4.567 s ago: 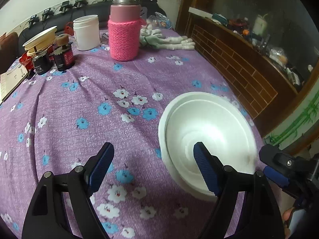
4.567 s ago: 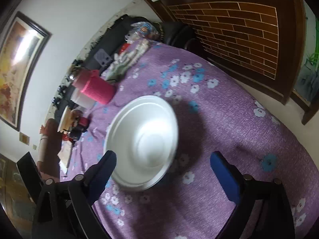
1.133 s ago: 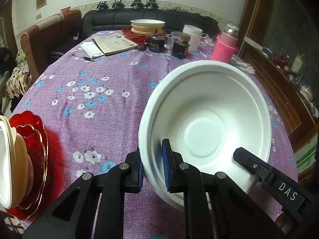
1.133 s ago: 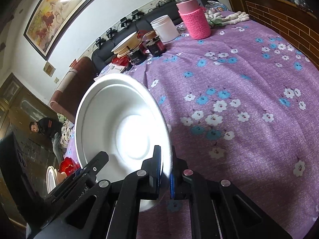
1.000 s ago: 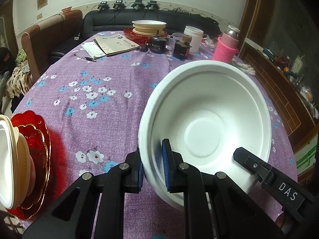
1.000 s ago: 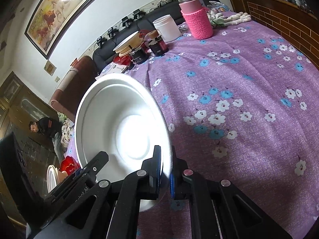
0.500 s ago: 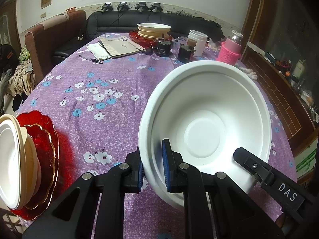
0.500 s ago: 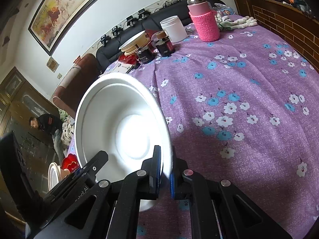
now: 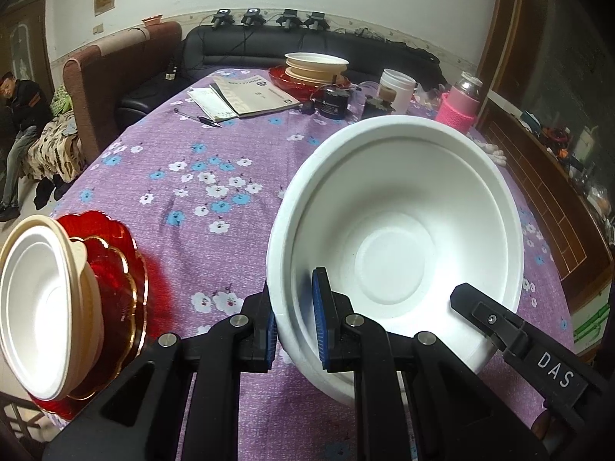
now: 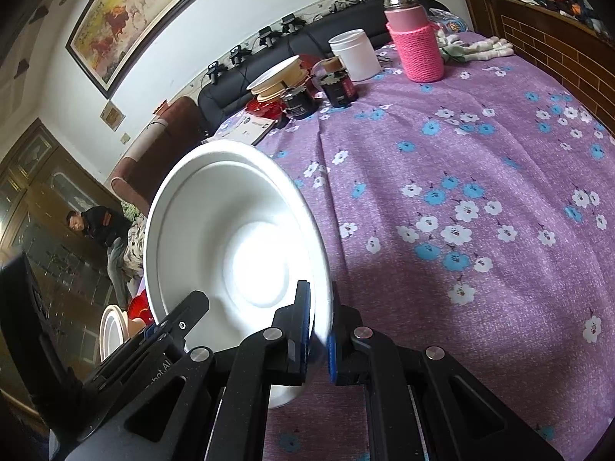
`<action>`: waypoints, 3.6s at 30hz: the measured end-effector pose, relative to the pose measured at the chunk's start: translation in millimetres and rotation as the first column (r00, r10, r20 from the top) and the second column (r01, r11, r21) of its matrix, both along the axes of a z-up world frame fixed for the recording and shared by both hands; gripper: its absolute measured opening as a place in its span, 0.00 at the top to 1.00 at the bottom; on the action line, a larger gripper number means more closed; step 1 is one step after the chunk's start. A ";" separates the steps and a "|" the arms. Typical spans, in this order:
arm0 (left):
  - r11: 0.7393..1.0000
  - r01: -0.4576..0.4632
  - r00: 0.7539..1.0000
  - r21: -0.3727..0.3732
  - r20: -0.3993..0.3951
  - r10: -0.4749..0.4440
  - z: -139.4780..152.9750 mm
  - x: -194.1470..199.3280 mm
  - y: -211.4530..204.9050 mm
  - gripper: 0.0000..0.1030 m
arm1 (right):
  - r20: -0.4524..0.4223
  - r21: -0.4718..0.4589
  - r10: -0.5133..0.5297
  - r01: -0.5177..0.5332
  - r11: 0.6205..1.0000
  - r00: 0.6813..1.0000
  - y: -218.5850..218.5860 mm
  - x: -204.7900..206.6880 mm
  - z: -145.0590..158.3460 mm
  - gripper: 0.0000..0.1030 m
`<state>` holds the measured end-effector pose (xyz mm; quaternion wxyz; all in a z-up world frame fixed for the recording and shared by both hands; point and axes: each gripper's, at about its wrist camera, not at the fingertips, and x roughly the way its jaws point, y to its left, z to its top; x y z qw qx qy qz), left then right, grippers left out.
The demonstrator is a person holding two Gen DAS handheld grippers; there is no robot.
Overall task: Organize plates and bowls
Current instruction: 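Carry the white bowl with the left gripper toward the red plate stack, then lower the white bowl with the left gripper into the foam bowl on the stack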
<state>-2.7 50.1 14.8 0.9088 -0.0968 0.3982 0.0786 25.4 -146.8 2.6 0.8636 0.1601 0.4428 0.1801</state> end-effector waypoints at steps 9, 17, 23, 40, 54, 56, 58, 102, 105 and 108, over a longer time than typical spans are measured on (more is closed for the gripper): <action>0.999 -0.036 0.999 0.010 0.006 0.036 4.1 -6.6 8.6 0.87 | 0.008 0.010 0.037 -0.037 0.999 0.999 12.0 -1.5 2.9 0.93; 0.998 -0.059 0.998 0.015 0.013 0.059 7.8 -10.8 16.5 0.87 | 0.016 0.010 0.061 -0.061 0.998 0.998 21.8 -3.6 6.8 0.93; 0.996 -0.094 0.995 0.012 0.027 0.093 15.8 -19.9 28.1 0.87 | 0.028 0.001 0.097 -0.097 0.995 0.995 34.7 -6.6 13.8 0.93; 0.962 -0.272 0.960 0.006 0.069 0.271 36.8 -62.0 99.3 0.87 | 0.066 -0.003 0.299 -0.299 0.954 0.952 117.3 -25.7 42.1 0.93; 0.921 -0.390 0.919 0.009 0.057 0.389 32.8 -92.4 150.5 0.87 | 0.039 -0.025 0.446 -0.445 0.895 0.894 188.5 -47.7 44.6 0.93; 0.916 -0.401 0.915 0.002 0.052 0.401 30.5 -96.2 156.1 0.87 | 0.033 -0.028 0.460 -0.459 0.888 0.887 195.6 -50.4 43.6 0.93; 0.912 -0.410 0.911 0.004 0.050 0.409 28.4 -101.4 158.4 0.87 | 0.029 -0.033 0.472 -0.471 0.882 0.881 200.6 -53.7 42.6 0.93; 0.926 -0.376 0.924 -0.045 -0.099 0.370 5.1 -103.4 185.8 0.87 | -0.132 -0.157 0.579 -0.594 0.789 0.804 248.0 -51.7 14.3 0.90; 0.929 -0.368 0.926 -0.045 -0.100 0.363 4.5 -103.5 184.3 0.87 | -0.138 -0.155 0.581 -0.597 0.787 0.802 245.8 -50.7 12.9 0.90; 0.934 -0.355 0.931 -0.038 -0.101 0.350 5.3 -103.9 181.2 0.87 | -0.139 -0.154 0.582 -0.598 0.787 0.802 242.9 -51.3 12.4 0.90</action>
